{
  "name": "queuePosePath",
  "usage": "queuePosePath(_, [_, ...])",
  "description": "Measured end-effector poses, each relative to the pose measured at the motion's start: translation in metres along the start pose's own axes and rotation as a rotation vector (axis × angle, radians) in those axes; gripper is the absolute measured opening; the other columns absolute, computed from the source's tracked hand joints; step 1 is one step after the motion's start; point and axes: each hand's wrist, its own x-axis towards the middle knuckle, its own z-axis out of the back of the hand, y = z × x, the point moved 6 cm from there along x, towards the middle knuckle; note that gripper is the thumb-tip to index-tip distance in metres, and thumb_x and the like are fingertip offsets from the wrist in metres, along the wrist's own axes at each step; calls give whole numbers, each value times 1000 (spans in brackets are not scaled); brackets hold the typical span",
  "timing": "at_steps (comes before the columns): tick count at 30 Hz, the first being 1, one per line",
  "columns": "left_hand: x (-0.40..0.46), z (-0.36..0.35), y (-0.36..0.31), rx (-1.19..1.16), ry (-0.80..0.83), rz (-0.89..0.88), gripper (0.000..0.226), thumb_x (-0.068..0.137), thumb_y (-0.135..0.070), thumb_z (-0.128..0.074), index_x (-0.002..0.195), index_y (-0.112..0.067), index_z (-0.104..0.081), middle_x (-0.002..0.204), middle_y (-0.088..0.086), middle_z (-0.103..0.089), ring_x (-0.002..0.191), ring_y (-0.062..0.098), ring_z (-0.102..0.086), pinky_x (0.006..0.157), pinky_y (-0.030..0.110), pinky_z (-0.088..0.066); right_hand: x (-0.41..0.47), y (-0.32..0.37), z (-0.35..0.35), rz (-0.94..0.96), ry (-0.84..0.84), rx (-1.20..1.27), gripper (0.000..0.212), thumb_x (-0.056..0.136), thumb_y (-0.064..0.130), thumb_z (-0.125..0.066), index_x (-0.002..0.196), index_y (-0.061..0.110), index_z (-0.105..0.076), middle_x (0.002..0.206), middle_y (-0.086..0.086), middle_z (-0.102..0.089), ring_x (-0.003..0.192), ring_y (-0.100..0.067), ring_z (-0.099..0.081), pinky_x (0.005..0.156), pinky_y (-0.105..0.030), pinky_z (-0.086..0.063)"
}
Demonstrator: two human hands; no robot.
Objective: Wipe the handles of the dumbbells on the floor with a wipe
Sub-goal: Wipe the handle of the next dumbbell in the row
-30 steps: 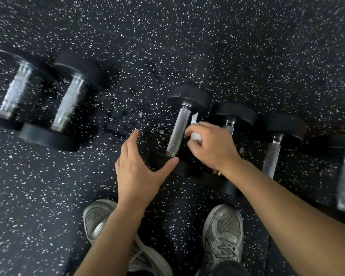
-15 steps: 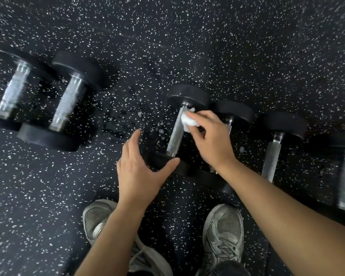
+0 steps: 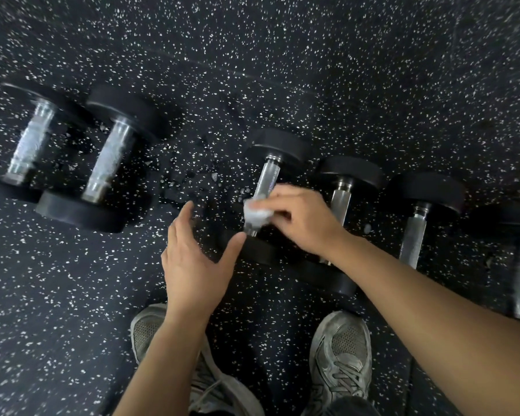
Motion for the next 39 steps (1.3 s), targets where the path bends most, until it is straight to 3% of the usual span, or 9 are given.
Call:
queuePosePath(4, [5,9,5,13,-64,-16,88,89,-59,-65,157,-17,-29,150,3,-47,136,18,-46,116,55,-35,20,-2,10,-131,-335,-74,34,94,11,-70,123,26,-75,97,10,-60,73,1,-53,73,-14,-46])
queuePosePath(10, [11,10,-6,90,-39,-91,101,80,-69,-68,158,-19,-27,153,2,-44,140,20,-44,116,47,-34,8,19,-29,110,114,0,38,93,6,-69,126,25,-74,108,11,-62,95,-8,-62,86,-27,-53])
queuePosePath(13, [7,3,-10,111,23,-101,113,71,-77,-69,159,-24,-23,156,-1,-40,143,20,-40,119,46,-29,15,13,-7,32,-159,-1,36,92,7,-70,125,23,-74,96,13,-58,81,-3,-56,74,-15,-46])
queuePosePath(16, [4,0,-5,130,45,-84,117,68,-75,-74,160,-24,-21,159,0,-38,147,21,-35,121,46,-26,30,-1,11,-143,-396,-99,33,94,15,-69,124,29,-74,86,9,-57,68,-9,-54,62,-25,-47])
queuePosePath(21, [10,8,3,120,-12,-63,113,71,-68,-77,159,-21,-24,156,2,-40,145,22,-37,120,49,-29,30,12,-25,-45,-192,-44,35,95,16,-66,128,28,-72,85,13,-57,68,-6,-51,62,-23,-37])
queuePosePath(25, [13,16,9,110,-37,-46,110,73,-63,-80,159,-22,-24,157,0,-39,145,20,-37,117,45,-28,28,31,-44,152,46,-22,40,93,10,-66,127,30,-72,113,7,-73,91,-12,-67,73,-23,-48])
queuePosePath(30, [15,23,14,103,-65,-46,107,76,-62,-79,158,-20,-24,156,3,-41,145,23,-38,119,50,-30,67,21,-16,-42,-309,-77,38,96,16,-63,129,33,-70,93,14,-66,65,-5,-54,56,-20,-36])
queuePosePath(32, [17,28,15,102,-83,-52,105,77,-60,-79,158,-19,-25,156,4,-41,144,23,-38,119,50,-31,77,18,-18,-109,-303,-116,37,97,17,-60,128,35,-70,95,14,-66,66,-4,-53,57,-19,-34])
queuePosePath(39, [34,47,23,102,-156,-63,103,77,-56,-79,157,-15,-28,153,7,-44,139,28,-47,112,57,-38,70,46,-60,132,171,-25,41,94,7,-59,125,30,-73,117,10,-73,97,-10,-67,83,-33,-55])
